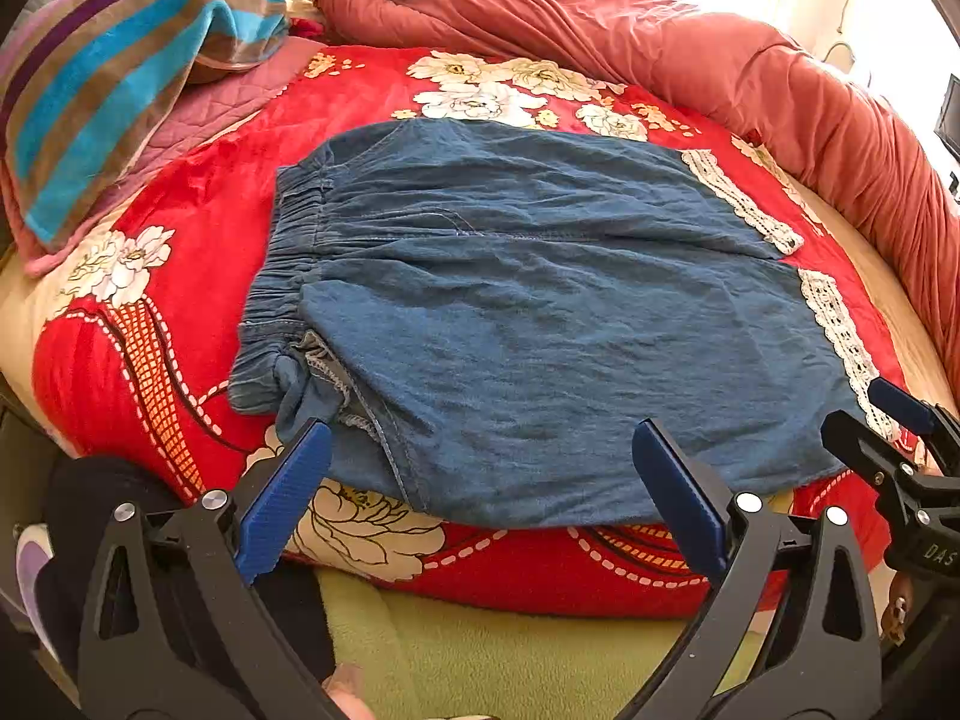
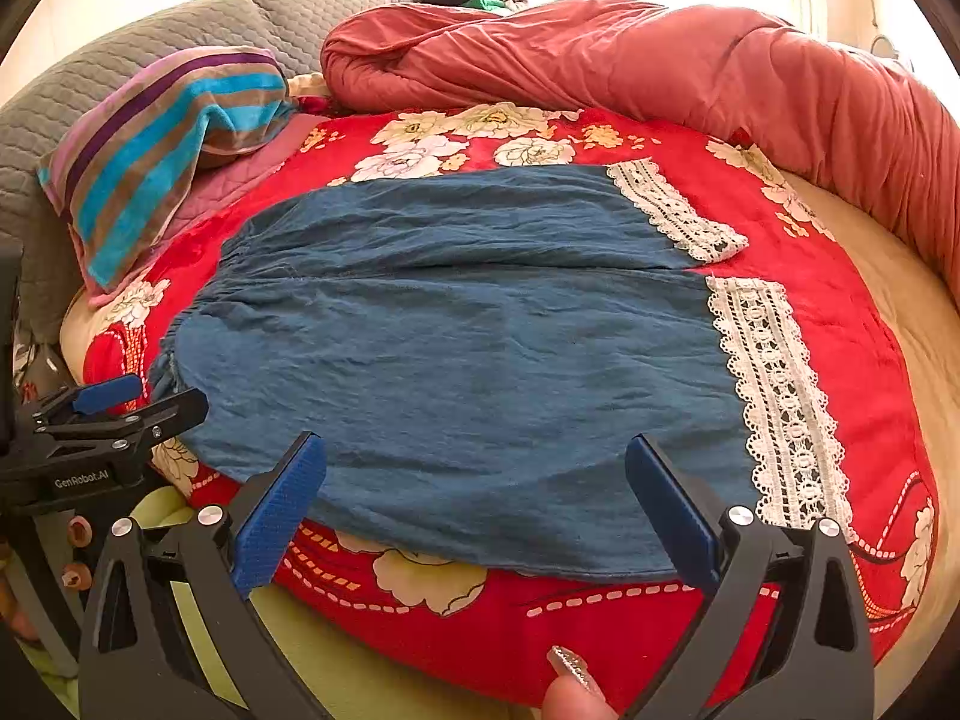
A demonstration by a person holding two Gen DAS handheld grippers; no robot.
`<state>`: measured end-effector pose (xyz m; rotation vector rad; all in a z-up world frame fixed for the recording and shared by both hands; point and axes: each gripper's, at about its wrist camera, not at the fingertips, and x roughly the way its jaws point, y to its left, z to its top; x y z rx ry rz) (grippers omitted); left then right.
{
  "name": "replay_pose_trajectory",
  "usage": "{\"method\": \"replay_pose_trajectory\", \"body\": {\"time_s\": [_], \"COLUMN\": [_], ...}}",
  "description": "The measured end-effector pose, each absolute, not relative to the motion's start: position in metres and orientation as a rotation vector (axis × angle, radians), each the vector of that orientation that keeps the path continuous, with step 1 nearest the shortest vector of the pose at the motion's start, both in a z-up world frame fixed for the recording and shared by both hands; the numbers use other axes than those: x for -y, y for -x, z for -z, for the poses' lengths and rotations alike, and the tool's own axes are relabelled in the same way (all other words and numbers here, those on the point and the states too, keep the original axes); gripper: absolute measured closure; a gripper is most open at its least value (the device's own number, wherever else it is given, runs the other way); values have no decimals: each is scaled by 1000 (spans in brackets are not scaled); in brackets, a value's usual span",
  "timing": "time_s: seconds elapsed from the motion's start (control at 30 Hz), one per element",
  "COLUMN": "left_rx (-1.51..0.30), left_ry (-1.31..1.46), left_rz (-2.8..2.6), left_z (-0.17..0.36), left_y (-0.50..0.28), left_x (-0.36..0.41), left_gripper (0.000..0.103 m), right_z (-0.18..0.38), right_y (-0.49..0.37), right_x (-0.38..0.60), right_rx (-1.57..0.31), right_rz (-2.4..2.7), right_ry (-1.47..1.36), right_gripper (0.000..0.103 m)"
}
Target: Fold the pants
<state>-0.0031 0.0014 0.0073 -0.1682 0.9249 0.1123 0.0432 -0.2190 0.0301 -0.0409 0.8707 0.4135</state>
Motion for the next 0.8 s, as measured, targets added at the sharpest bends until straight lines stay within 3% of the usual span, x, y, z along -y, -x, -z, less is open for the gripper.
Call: {"method": "replay_pose_trajectory", "body": {"time_s": [0.8], "left_rx": [-913], "left_ry": [159], "left_rz": [-121], "left_z": [-10], "left_y": [5], "left_x": [3], "left_gripper": [9], "right_z": [-30], "right_y": [-42], "right_x": [219], "right_rx": [-871], "right_rz": [-408], "right_ry": [44], "right_gripper": [4]}}
